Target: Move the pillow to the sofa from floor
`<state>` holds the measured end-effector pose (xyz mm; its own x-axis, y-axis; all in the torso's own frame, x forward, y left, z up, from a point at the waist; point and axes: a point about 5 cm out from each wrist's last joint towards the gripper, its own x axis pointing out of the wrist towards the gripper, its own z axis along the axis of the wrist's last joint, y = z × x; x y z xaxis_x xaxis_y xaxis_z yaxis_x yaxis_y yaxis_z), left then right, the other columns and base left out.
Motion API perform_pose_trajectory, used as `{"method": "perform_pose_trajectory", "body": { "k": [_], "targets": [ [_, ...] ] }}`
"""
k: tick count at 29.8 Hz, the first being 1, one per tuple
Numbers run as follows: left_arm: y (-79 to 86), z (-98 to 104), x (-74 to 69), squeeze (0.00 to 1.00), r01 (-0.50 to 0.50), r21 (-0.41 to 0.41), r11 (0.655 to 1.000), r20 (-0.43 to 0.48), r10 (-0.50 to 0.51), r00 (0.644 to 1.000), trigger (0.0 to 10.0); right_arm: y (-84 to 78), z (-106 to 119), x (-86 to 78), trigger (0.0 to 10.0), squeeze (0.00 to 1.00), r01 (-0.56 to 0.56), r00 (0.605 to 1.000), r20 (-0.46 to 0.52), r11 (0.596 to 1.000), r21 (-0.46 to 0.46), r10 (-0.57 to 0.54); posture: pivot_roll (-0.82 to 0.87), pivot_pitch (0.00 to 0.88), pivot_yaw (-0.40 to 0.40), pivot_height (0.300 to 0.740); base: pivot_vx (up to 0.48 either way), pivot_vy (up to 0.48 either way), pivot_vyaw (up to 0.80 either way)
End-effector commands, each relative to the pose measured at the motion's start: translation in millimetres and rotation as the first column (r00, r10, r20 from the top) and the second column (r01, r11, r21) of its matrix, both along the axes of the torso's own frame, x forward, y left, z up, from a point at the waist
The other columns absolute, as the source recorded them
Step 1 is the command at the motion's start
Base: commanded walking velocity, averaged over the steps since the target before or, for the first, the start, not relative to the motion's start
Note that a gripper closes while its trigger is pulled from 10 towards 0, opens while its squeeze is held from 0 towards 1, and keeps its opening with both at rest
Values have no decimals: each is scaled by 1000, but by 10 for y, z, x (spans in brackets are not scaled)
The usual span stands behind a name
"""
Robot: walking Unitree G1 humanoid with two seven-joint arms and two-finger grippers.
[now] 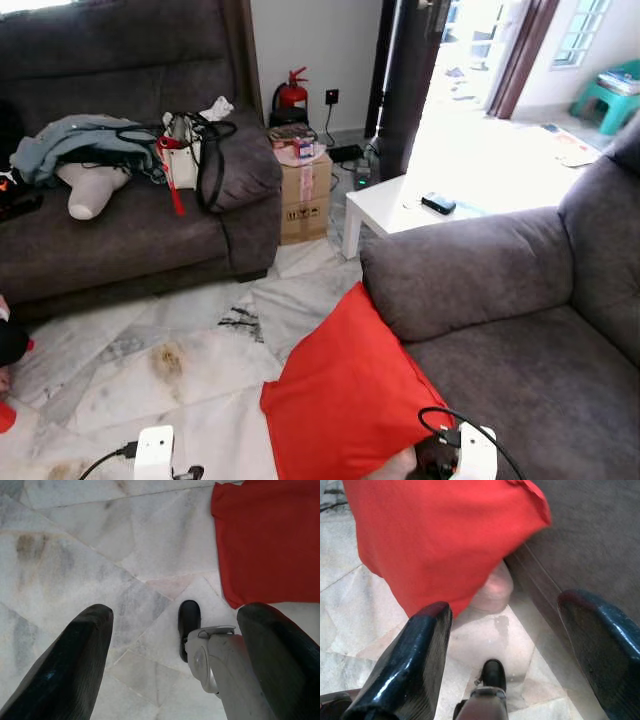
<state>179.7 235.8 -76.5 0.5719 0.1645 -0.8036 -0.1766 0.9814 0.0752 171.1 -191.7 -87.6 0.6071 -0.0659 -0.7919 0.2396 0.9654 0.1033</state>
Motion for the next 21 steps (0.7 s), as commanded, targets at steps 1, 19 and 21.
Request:
{"method": "perform_pose_trajectory", "body": {
  "k": [1, 19, 21],
  "targets": [
    [16, -3, -12, 0, -6, 2, 1000, -6, 6, 1000, 10000, -11, 2, 2, 10000, 0, 9, 1000, 2, 1000, 0, -9, -57, 0, -21, 740, 266, 0, 0],
    [9, -5, -11, 0, -4, -6, 1000, -10, 4, 1000, 10000, -17, 4, 4, 10000, 0, 8, 1000, 0, 1000, -3, -8, -59, 0, -22, 740, 194, 0, 0],
    [8, -6, -12, 0, 1, -4, 1000, -15, -1, 1000, 10000, -18, 4, 4, 10000, 0, 10, 1000, 1, 1000, -2, -10, -59, 0, -22, 740, 0, 0, 0]
  ]
}}
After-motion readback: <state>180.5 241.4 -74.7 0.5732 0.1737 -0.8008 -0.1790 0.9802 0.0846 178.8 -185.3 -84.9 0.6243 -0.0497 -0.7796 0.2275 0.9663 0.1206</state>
